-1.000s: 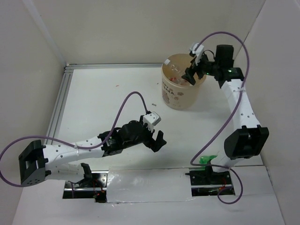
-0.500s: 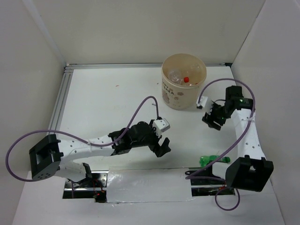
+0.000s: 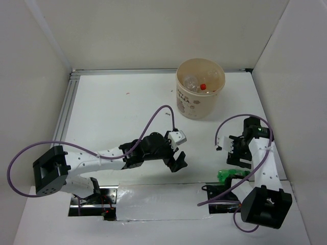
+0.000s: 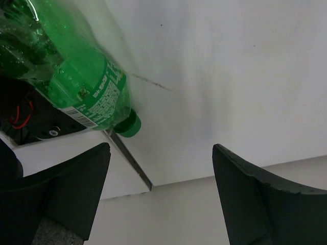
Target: Put the plastic bottles in the bin
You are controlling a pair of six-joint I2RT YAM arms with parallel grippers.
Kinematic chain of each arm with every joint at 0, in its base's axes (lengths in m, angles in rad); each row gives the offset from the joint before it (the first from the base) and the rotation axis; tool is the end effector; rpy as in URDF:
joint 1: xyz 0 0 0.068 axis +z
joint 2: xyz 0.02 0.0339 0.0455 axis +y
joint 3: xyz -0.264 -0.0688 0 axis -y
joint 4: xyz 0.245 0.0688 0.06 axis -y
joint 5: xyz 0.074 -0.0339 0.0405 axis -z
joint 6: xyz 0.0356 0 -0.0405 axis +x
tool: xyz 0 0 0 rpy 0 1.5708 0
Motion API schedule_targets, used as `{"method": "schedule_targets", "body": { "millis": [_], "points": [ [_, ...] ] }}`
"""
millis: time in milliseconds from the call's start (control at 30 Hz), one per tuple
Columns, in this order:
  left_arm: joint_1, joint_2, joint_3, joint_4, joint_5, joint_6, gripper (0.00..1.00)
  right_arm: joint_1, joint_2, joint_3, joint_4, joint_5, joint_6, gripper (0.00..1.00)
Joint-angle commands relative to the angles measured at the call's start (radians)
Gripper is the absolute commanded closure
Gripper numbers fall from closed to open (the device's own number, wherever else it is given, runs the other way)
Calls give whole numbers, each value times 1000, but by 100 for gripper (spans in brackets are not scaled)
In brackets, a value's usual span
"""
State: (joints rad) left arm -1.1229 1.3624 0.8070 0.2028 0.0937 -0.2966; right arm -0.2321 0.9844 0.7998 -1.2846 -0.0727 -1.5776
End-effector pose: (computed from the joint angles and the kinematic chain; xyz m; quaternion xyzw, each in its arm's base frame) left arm 0.1303 -0.2790 0.2558 0.3535 0.7396 -0.4015 0.4085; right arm 0.1338 -0.0290 0.2385 -0.6234 0.7794 -0.0175 0.0599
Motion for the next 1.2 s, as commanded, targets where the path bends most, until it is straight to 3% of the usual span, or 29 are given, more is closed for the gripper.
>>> {"method": "schedule_targets", "body": {
  "millis": [0, 467, 767, 1067, 1167],
  "points": [
    [-5, -13, -3, 52, 21, 30, 1, -7, 2, -23, -15, 42, -76, 12],
    [-5, -11, -12, 61, 12, 11, 1, -7, 238, -109, -4, -7, -341, 12],
    [-5, -46, -54, 52, -22, -18, 1, 30, 341, -106, 60, -39, -343, 11],
    [-5, -55, -45, 20, -72, -27, 1, 158, 407, -142, 252, -59, -197, 11],
    [-5, -81, -45, -3, -100, -27, 1, 217, 416, -142, 355, -102, -61, 7]
  ]
}}
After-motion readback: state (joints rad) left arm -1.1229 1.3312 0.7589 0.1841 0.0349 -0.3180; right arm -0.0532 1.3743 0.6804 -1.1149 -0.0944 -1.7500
